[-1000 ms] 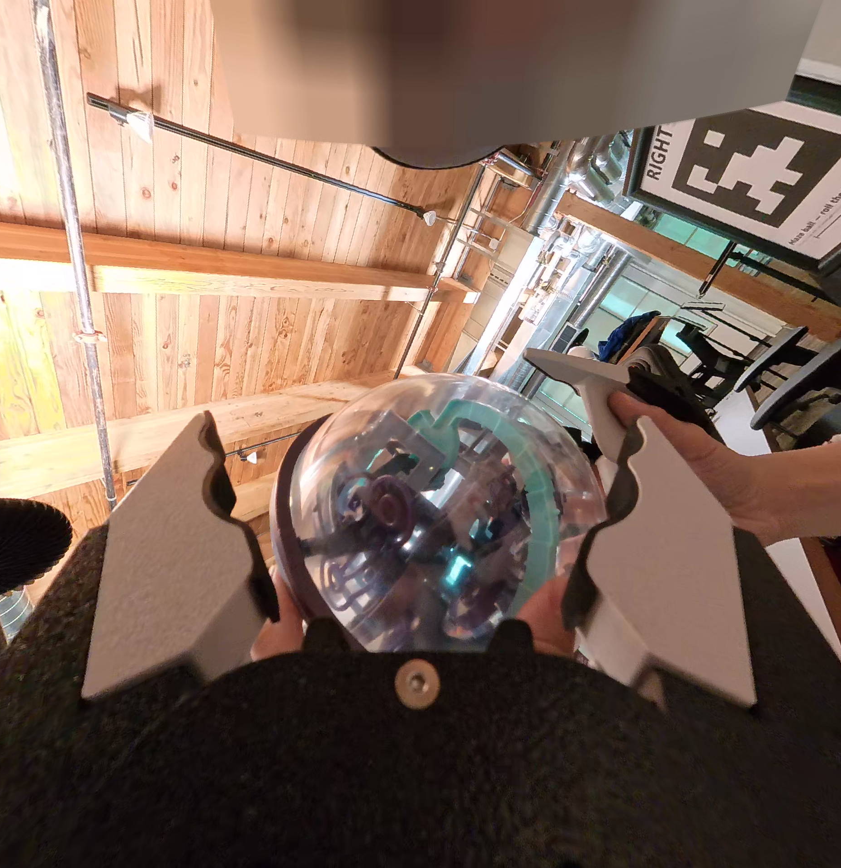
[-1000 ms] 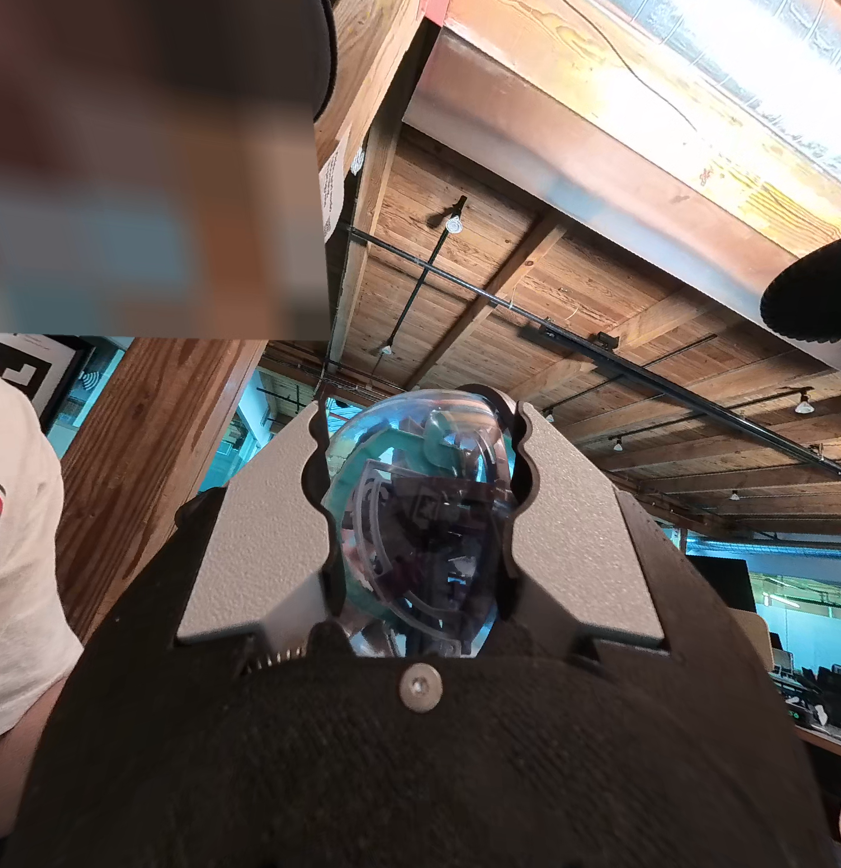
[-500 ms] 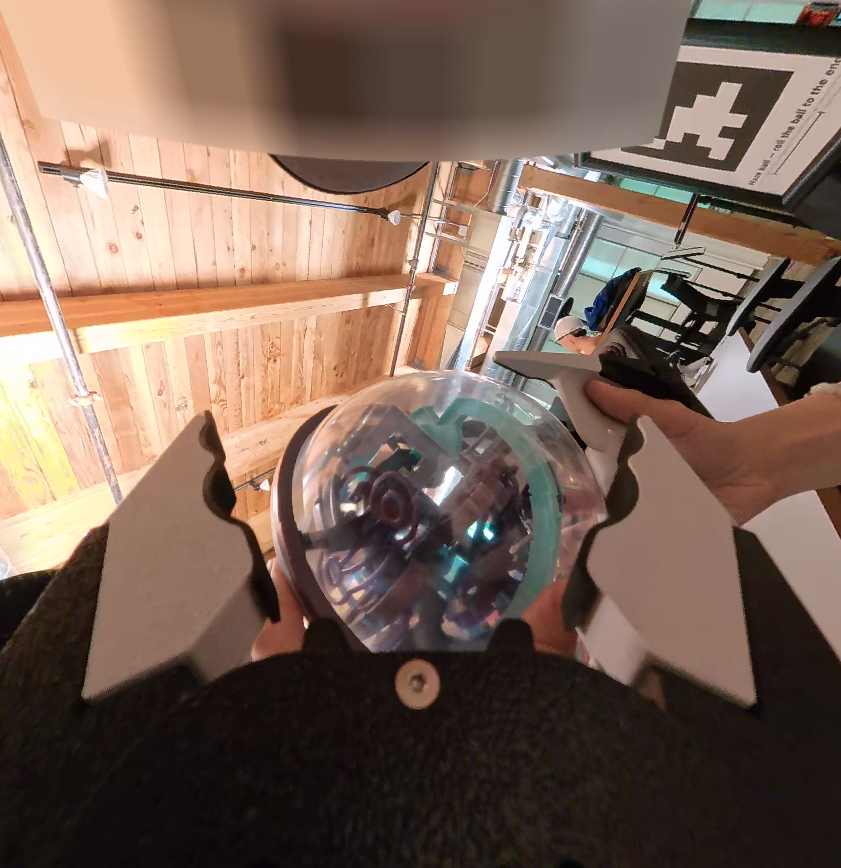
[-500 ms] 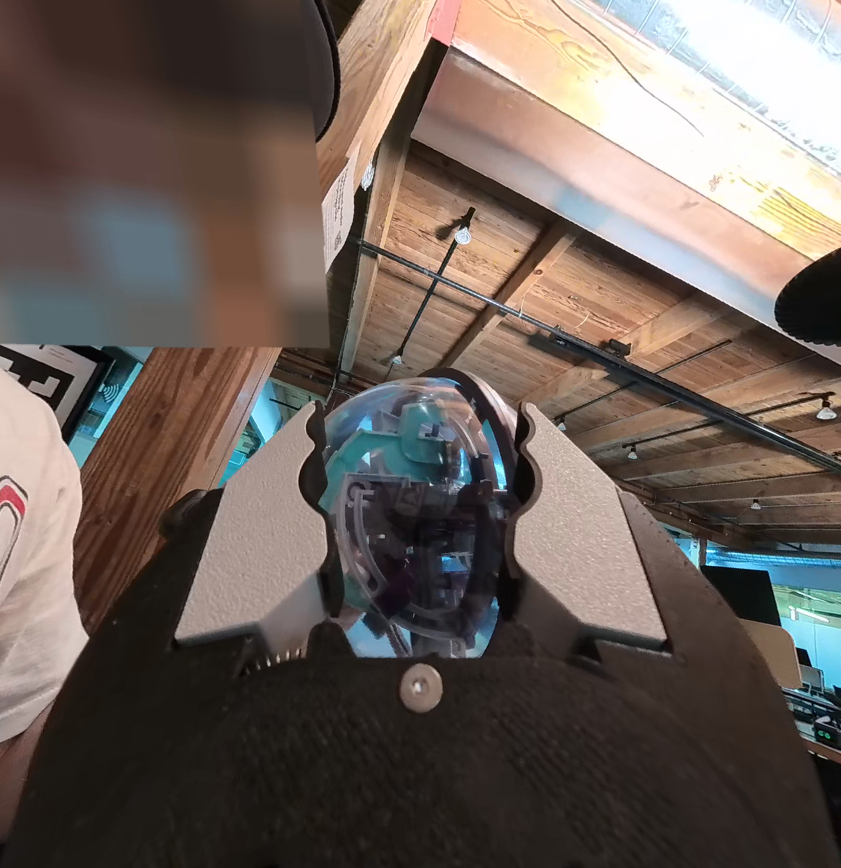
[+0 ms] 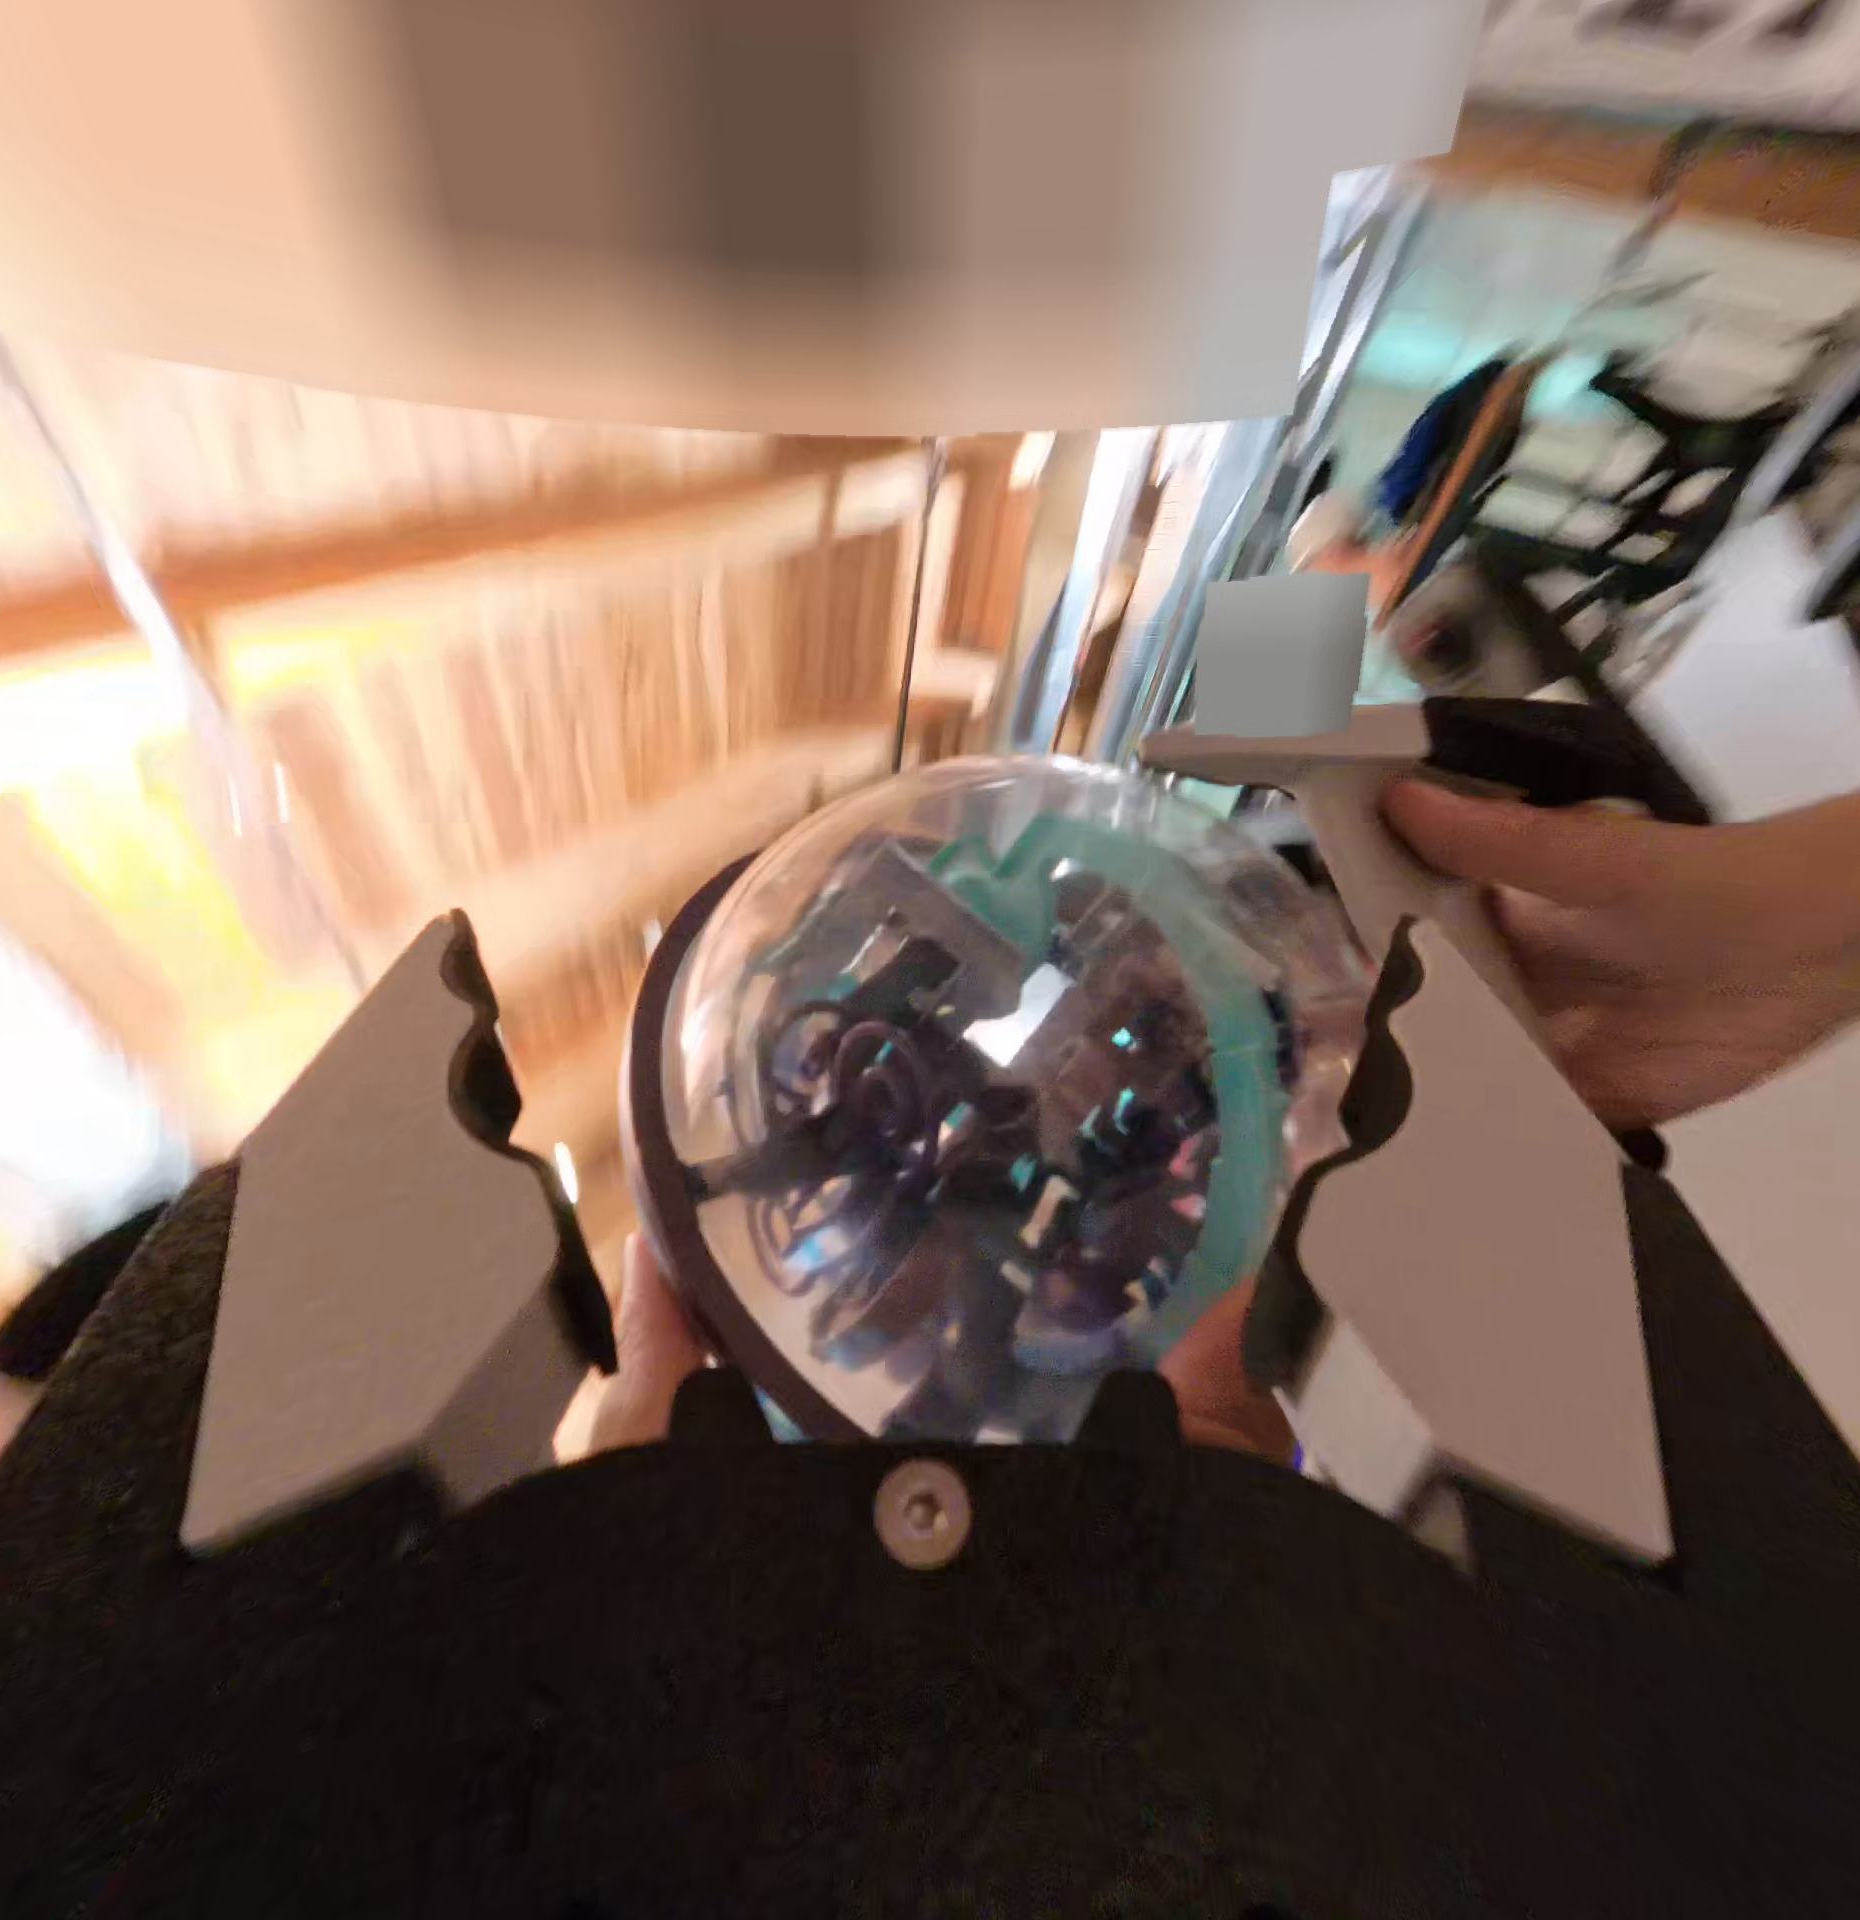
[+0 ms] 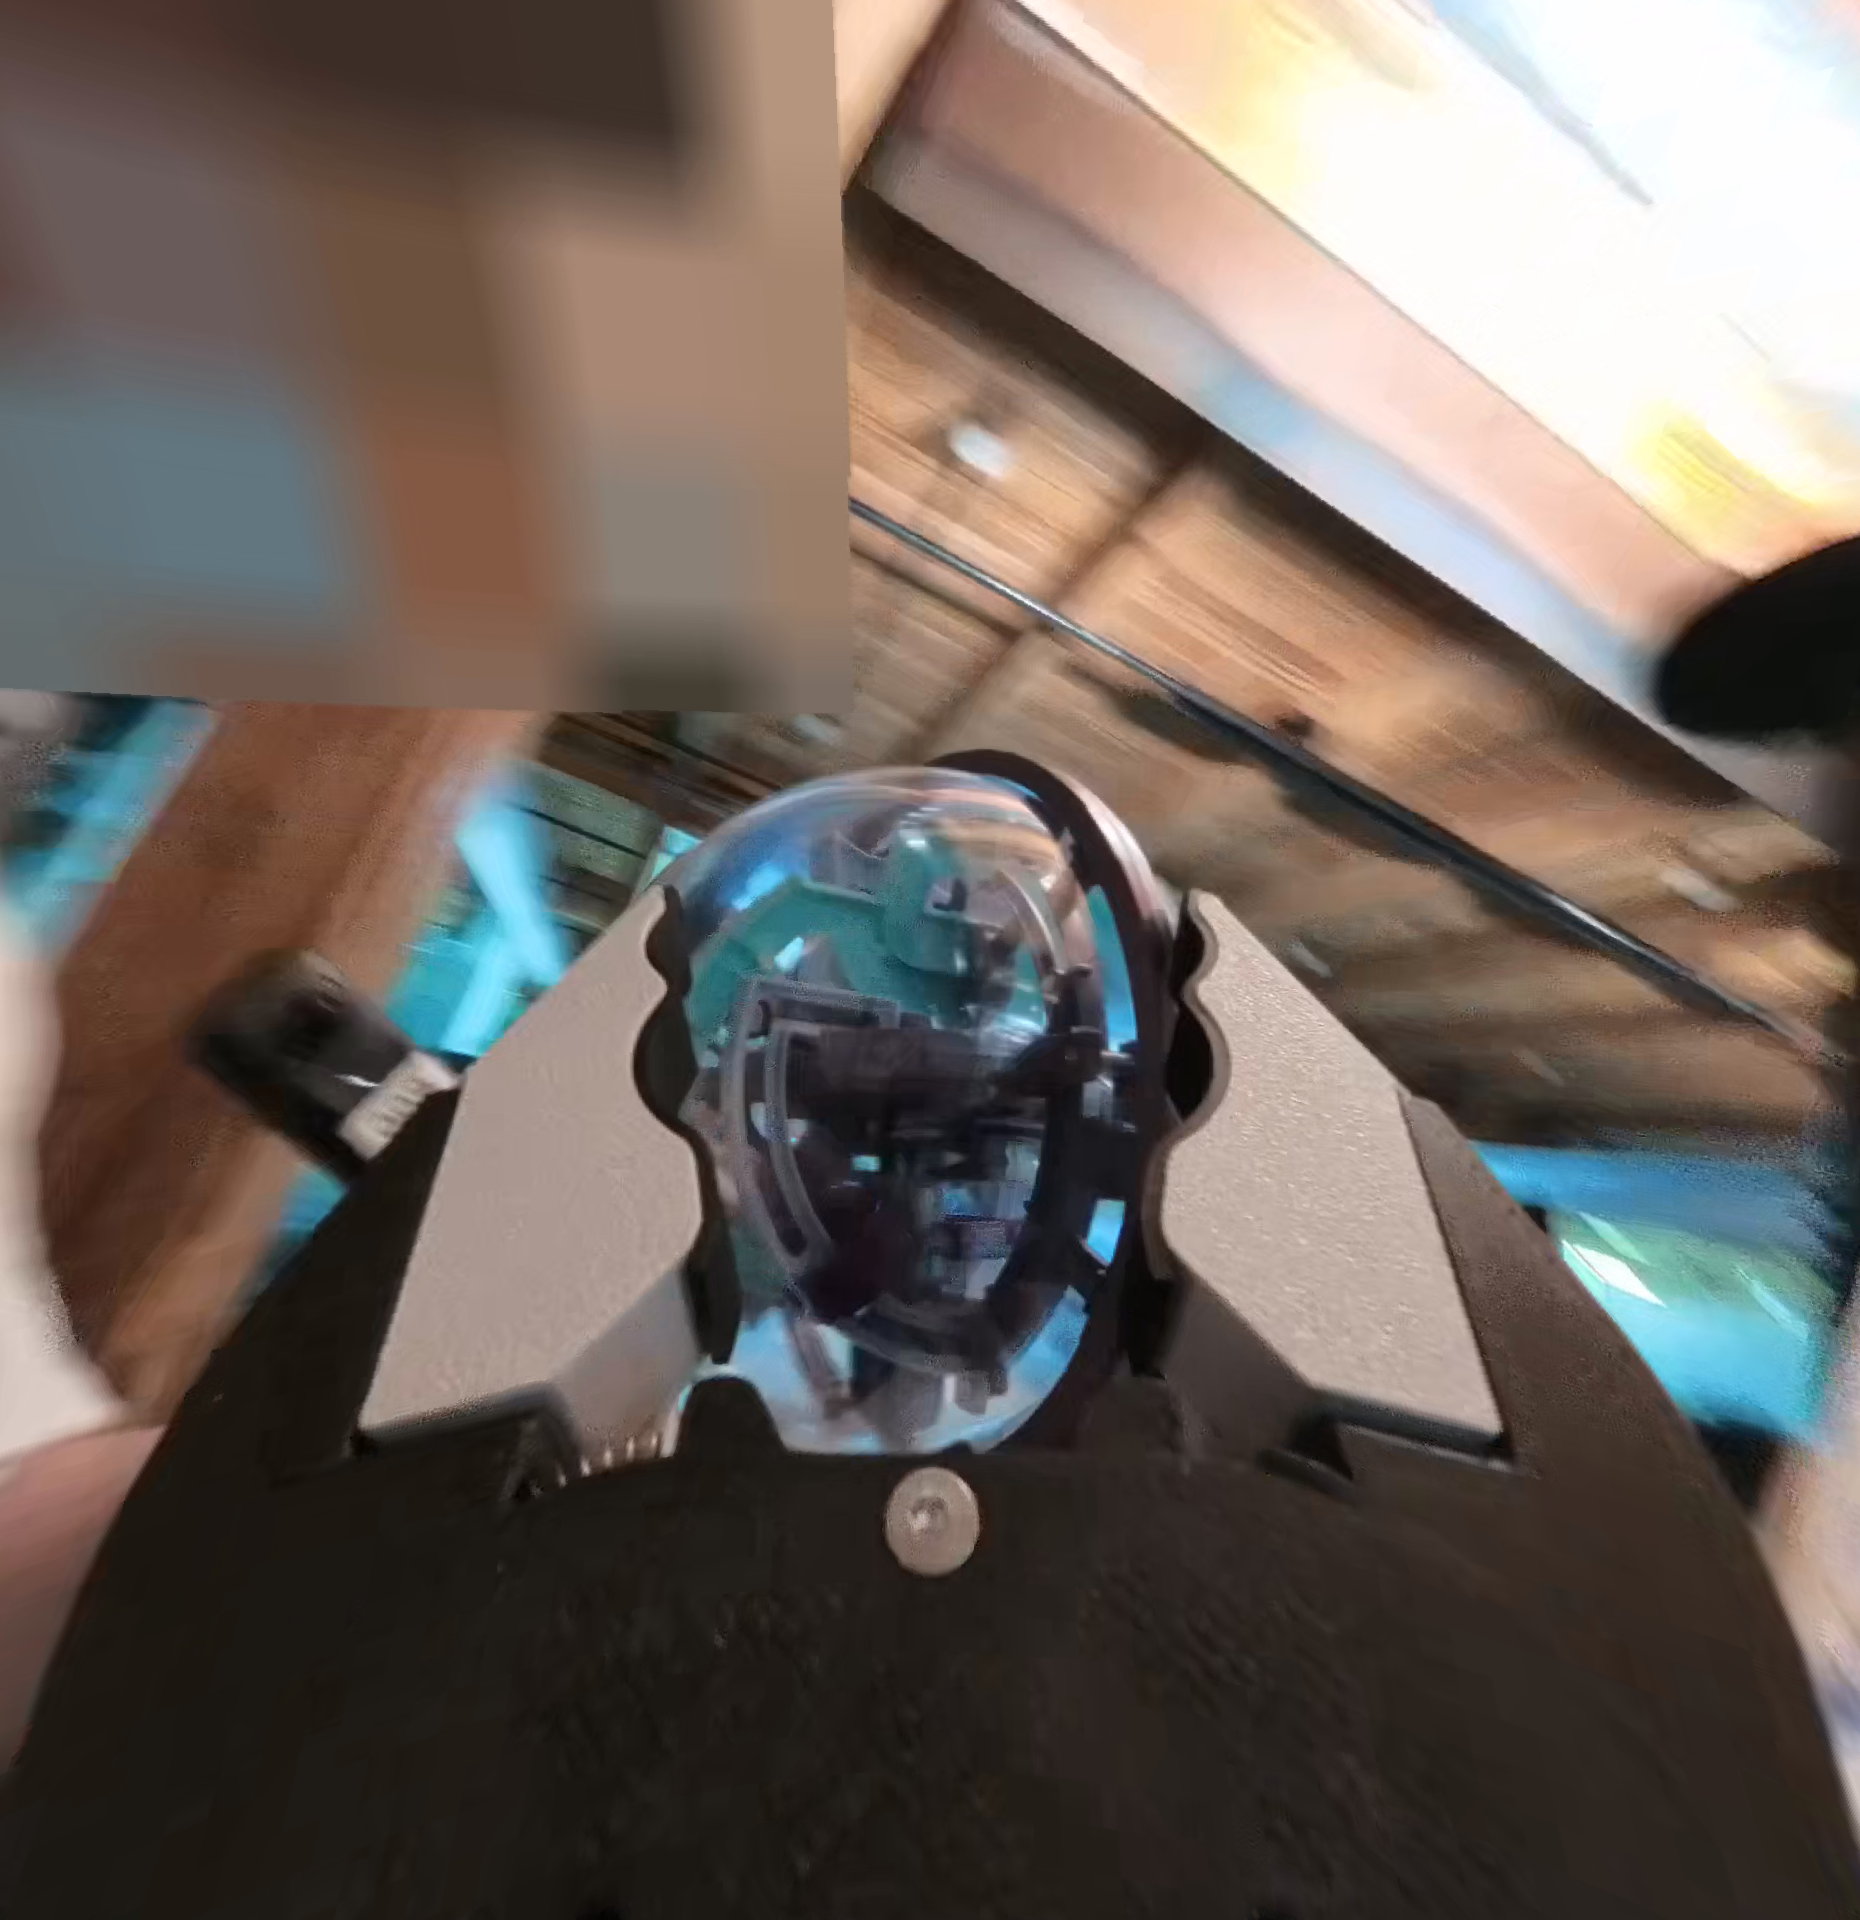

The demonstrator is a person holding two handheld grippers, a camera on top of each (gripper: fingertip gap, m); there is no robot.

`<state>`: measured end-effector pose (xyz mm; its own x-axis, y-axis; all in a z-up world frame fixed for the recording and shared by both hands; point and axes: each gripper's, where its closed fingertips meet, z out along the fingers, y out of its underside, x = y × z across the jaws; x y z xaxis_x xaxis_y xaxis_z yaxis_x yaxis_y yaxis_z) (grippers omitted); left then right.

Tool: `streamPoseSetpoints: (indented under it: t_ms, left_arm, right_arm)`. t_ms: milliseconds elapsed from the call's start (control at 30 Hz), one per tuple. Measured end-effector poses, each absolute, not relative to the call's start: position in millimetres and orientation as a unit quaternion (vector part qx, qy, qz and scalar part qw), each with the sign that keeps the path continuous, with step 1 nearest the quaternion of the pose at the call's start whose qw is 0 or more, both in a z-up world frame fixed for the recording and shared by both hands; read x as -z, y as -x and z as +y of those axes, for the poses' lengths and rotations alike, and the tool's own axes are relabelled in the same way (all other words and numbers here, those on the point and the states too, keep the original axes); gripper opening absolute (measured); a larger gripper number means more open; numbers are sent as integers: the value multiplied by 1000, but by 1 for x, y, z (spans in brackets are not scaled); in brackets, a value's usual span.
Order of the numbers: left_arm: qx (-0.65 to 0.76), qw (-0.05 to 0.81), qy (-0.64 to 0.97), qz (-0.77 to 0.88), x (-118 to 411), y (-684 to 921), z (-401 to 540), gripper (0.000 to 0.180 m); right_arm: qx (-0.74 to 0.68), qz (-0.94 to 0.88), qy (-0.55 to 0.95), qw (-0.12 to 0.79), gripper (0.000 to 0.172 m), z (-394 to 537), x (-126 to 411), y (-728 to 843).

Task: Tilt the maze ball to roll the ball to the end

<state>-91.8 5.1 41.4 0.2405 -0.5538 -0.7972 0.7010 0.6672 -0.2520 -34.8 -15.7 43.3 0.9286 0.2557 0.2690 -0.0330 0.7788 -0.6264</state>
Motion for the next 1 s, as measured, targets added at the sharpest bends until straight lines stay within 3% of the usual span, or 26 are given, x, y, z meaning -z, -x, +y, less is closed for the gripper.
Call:
streamPoseSetpoints:
  t_ms: [100, 200, 333, 867, 1000]
  left_arm:
    - [467, 678, 176, 539, -3, 18, 70, 157]
    - [492, 646, 224, 539, 10, 6, 86, 155]
    - [512, 620, 271, 530, 23, -6, 101, 157]
    - [549, 641, 218, 489, 1, 13, 97, 156]
    - [553, 678, 139, 465, -17, 35, 82, 157]
  right_arm:
    - [-123, -19, 455, 882, 108, 48, 6, -20]
    - [-183, 75, 452, 870, 89, 56, 20, -45]
    - [-136, 56, 494, 857, 93, 66, 30, -44]
    - [-129, 4, 455, 881, 83, 48, 6, -27]
    - [-115, -42, 415, 902, 77, 30, -13, -11]
